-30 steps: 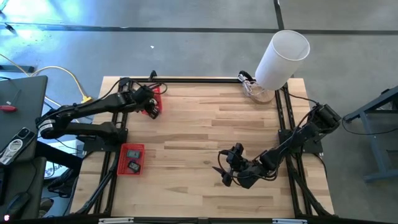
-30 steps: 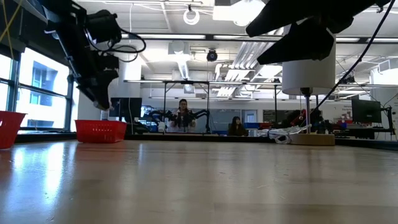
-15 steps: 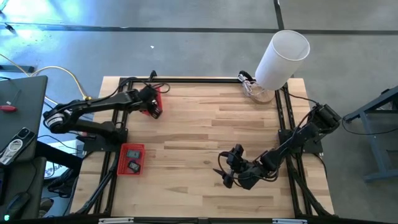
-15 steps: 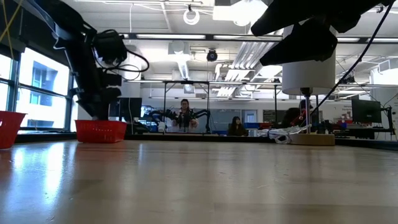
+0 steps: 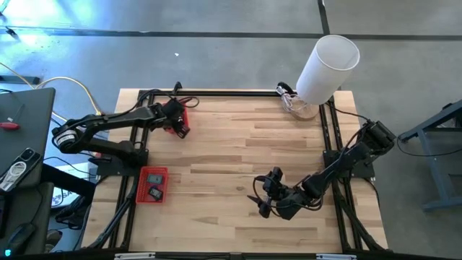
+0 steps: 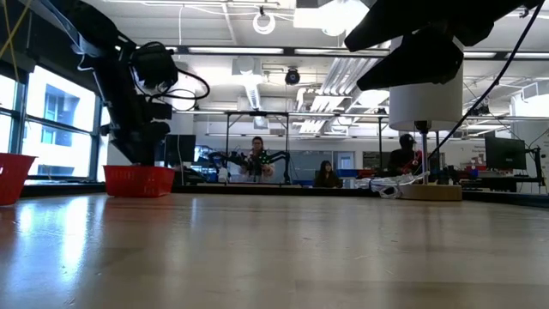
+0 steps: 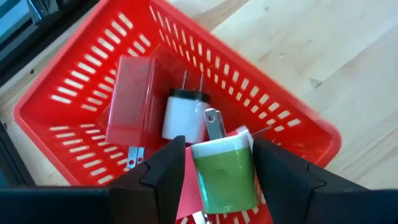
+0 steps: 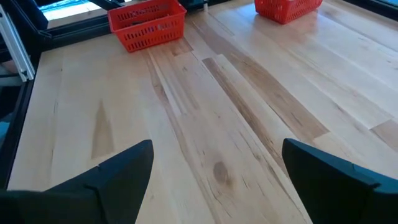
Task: Pick & Place Office items
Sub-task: Put the green adaptor into the top red bin, then return to Home Position
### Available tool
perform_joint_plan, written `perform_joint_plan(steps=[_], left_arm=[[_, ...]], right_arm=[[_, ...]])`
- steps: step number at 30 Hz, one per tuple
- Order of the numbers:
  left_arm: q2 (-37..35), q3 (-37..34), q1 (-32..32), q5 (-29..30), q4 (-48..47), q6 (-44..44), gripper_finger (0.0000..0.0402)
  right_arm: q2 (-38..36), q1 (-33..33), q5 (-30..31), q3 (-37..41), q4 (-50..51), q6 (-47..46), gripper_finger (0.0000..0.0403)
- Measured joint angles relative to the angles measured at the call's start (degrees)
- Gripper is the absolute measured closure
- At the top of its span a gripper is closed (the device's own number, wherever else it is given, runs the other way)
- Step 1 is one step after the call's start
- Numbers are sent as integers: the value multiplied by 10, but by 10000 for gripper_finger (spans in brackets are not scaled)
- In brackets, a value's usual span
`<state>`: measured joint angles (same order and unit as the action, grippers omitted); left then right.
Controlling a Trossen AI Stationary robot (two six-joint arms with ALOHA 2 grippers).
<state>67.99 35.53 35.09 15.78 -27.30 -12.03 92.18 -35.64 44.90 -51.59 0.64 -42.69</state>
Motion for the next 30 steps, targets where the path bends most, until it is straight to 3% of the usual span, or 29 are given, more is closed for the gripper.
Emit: perform_joint_plan(steps=[14,22,30], left_arm=[[0,51,0,0,-22,32,222],[-1,114,-20,-1,-103,17,222],[-1,178,-99,-109,-168,8,222]], right_arm=[[0,0,0,-1,0,5,57],[0,0,-3,-1,-23,5,57],[0,17,-3,-1,-26,24,58]])
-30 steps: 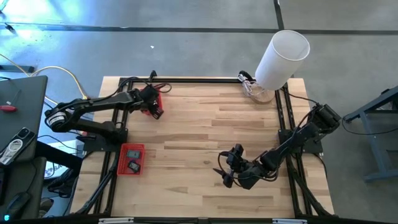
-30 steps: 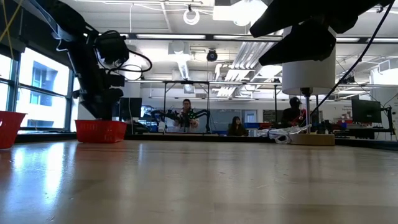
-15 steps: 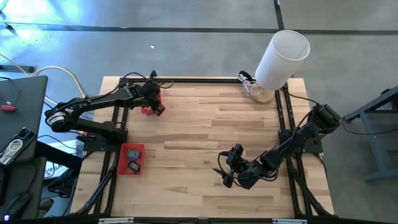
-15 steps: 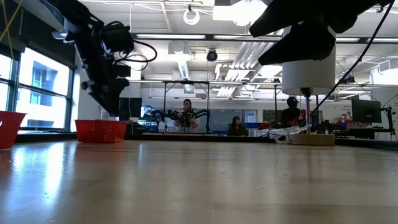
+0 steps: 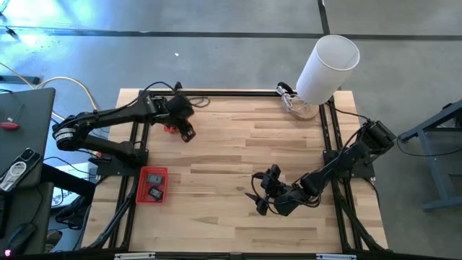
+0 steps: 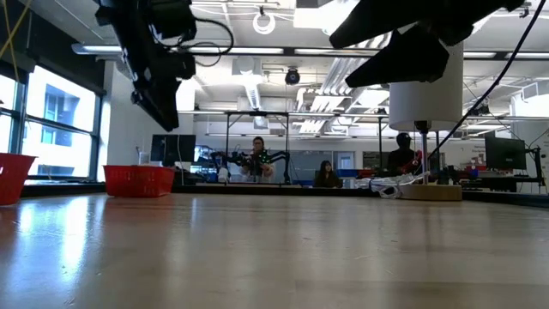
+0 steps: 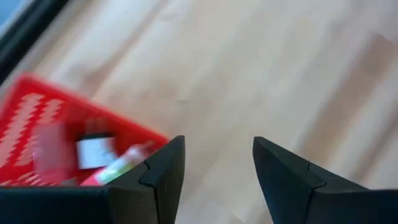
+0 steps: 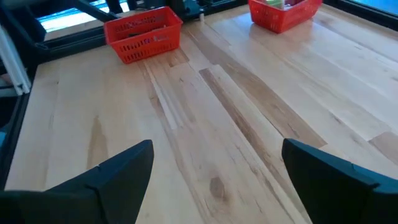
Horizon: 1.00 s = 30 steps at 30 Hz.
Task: Pick & Place Office items
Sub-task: Return to Home Position
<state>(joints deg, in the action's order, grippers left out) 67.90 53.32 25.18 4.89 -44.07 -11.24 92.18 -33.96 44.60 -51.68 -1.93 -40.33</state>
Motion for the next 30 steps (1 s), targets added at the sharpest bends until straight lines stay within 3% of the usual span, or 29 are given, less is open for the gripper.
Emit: perform_joint_plan(steps=[4,7,10,17,21,25,30], left_arm=[[0,9,-54,10,-13,13,223],[-3,22,-90,28,-19,7,236],[-17,37,-126,43,-31,-6,266],[-94,44,-200,86,-70,-25,358],[-151,44,-229,92,-80,-21,396],[-222,44,-237,93,-80,-8,399],[-315,43,-237,95,-78,-11,400]], right_arm=[[0,10,-35,0,-7,15,82],[-4,11,-44,0,-25,54,125],[-15,11,-44,0,-34,106,190],[-73,6,-46,0,3,201,383],[-127,8,-60,0,49,235,395],[-197,9,-68,0,117,247,399],[-282,9,-120,0,181,293,400]])
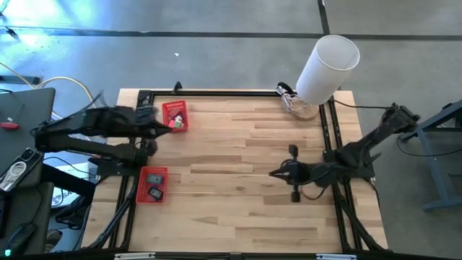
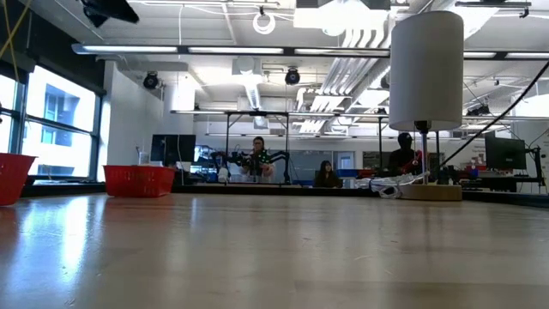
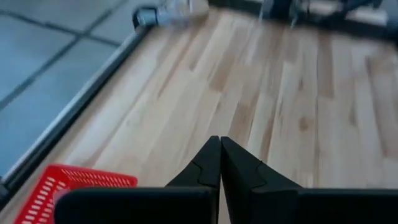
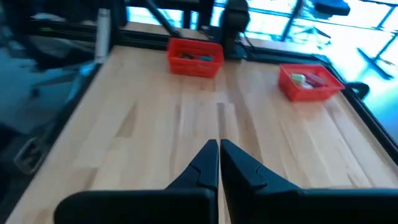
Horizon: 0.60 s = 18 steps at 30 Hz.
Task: Pick & Place Office items
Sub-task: Return to Home Position
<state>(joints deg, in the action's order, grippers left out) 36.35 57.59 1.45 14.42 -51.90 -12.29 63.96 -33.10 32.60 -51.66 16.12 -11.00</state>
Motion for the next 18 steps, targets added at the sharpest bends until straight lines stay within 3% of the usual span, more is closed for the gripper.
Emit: perform_joint_plan(steps=[9,14,18], left_arm=[[-184,-64,0,36,35,-29,401],[-267,-135,0,34,46,-107,401],[-318,-181,0,24,53,-111,401]], right_arm=[[-175,1,-30,39,72,32,399],[-323,10,-30,160,46,1,400],[-470,10,-31,282,-33,-18,400]])
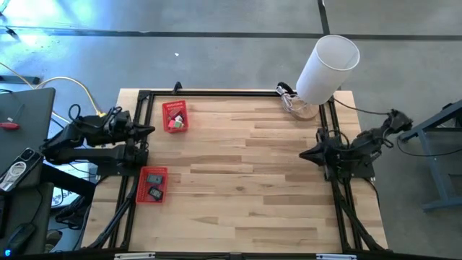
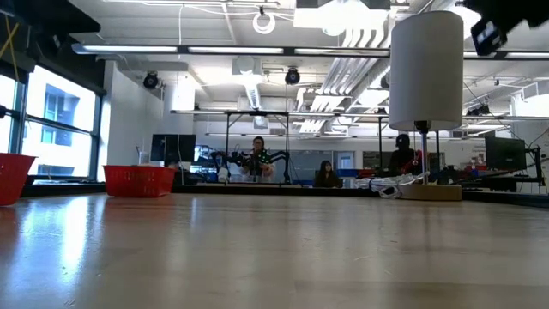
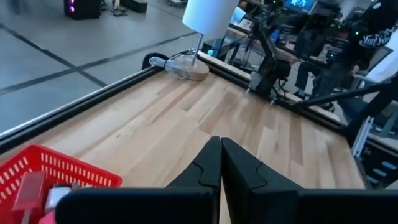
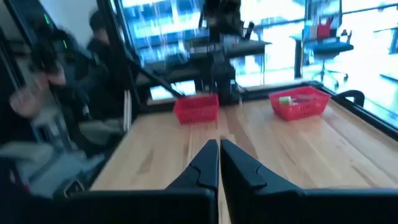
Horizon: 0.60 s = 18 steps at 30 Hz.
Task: Pick & Place Office items
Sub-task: Return to Home Position
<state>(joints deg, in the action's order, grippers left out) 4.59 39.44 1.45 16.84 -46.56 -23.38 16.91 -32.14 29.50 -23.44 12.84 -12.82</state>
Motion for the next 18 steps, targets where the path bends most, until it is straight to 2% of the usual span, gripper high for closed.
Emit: perform_joint_plan(steps=[5,8,15,18], left_arm=[[-42,-51,0,-9,52,32,401],[-43,-75,0,-21,72,57,401],[-41,-118,0,-70,146,75,401],[-41,-140,0,-73,164,72,401]], right_arm=[[-162,0,-13,125,-65,9,400],[-164,0,-6,167,-88,12,400],[-165,0,-21,214,-144,2,400],[-164,6,-20,229,-175,18,400]])
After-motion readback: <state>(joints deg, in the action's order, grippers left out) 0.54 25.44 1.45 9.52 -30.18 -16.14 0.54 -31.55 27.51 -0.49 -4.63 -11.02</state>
